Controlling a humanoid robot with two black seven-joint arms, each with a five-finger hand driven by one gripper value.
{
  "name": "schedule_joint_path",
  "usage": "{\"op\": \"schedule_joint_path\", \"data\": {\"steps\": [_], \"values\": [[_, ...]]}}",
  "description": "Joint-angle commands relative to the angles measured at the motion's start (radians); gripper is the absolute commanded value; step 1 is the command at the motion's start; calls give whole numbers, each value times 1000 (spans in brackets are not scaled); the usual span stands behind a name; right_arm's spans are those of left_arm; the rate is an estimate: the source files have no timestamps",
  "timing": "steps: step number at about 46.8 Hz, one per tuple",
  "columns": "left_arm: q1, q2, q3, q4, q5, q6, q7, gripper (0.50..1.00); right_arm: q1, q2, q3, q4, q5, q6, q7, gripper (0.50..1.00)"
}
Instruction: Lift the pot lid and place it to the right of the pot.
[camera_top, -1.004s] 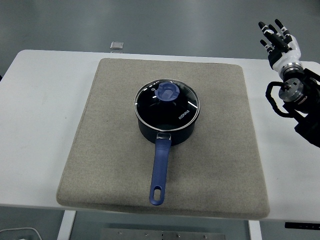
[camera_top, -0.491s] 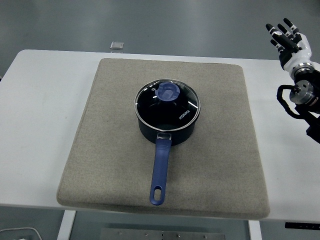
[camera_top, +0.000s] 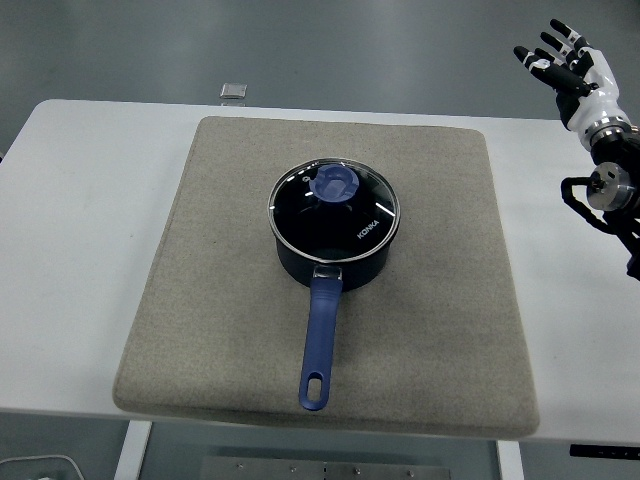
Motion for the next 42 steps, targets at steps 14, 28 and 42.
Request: {"op": "schedule_joint_path", "data": {"steps": [14, 28, 42], "values": [[0, 0, 0, 0, 0, 0, 0, 1000, 70, -78, -4, 10, -293, 164, 87, 901], [0, 0, 0, 0, 0, 0, 0, 1000, 142, -155, -4, 59, -477, 386, 158, 901], [0, 0, 0, 0, 0, 0, 1, 1000, 205, -204, -4, 217, -675, 455, 215, 901]]}}
